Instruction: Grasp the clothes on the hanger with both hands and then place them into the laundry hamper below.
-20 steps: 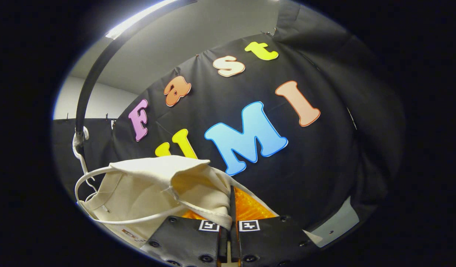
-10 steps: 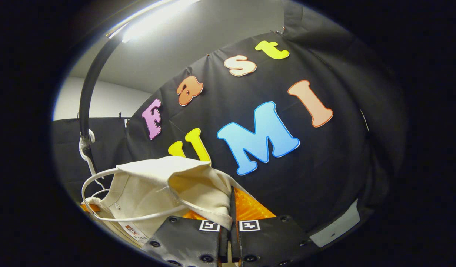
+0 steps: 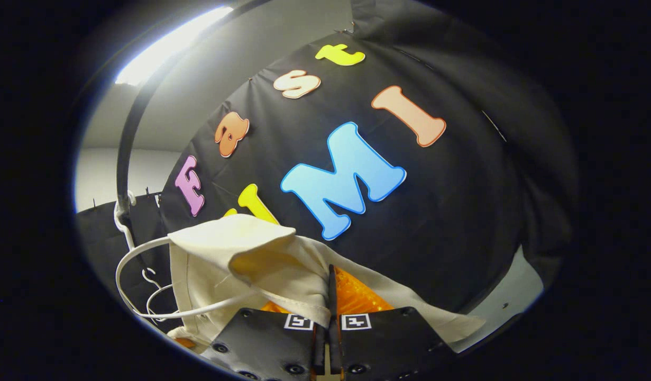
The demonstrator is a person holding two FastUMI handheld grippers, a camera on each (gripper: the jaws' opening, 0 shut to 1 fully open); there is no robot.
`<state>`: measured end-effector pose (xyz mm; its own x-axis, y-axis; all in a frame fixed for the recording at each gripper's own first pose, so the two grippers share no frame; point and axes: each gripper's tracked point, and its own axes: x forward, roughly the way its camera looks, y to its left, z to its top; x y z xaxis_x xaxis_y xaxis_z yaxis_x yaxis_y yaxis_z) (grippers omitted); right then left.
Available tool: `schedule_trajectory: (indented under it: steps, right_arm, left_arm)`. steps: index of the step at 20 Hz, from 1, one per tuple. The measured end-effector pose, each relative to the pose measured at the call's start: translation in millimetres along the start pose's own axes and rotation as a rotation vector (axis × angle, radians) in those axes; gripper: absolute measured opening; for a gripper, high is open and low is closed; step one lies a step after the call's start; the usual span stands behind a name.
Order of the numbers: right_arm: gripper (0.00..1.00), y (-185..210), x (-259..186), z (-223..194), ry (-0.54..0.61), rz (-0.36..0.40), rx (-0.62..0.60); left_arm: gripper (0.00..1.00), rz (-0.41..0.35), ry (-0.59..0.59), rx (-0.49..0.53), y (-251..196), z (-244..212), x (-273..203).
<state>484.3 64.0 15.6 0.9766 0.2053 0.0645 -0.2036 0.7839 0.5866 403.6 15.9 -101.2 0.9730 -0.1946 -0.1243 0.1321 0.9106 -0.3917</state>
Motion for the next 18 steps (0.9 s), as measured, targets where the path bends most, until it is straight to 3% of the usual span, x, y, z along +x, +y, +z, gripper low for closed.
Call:
schedule_trajectory:
  steps: [5, 8, 11, 14, 15, 16, 18]
  right_arm:
    - [0.08, -21.7, -5.1, -15.3, 0.019, 0.001, -0.099]
    - [0.08, -44.8, -3.1, -9.1, 0.019, -0.033, -0.095]
    - [0.08, -58.3, -7.1, -9.9, 0.014, -0.059, -0.171]
    - [0.09, -95.8, -4.0, -14.3, 0.04, -0.168, -0.197]
    - [0.02, -108.4, -8.6, -14.5, 0.048, -0.213, -0.158]
    - [0.05, -118.1, -12.9, -13.6, 0.047, -0.232, -0.13]
    - [0.09, -128.7, -28.4, -16.3, 0.055, -0.253, -0.186]
  left_arm:
    - [0.04, -0.036, 0.053, -0.049, -29.6, -46.5, 18.7]
    - [0.04, -0.056, 0.052, -0.056, -51.4, -53.0, 22.9]
    - [0.04, -0.055, 0.039, -0.058, -58.8, -51.5, 29.3]
    - [0.04, -0.033, 0.036, -0.043, -61.1, -56.1, 33.5]
    - [0.04, -0.031, 0.029, -0.029, -63.5, -56.5, 31.3]
    - [0.04, -0.026, 0.02, -0.016, -64.5, -56.6, 30.8]
    - [0.04, -0.006, -0.005, -0.005, -64.9, -52.0, 22.7]
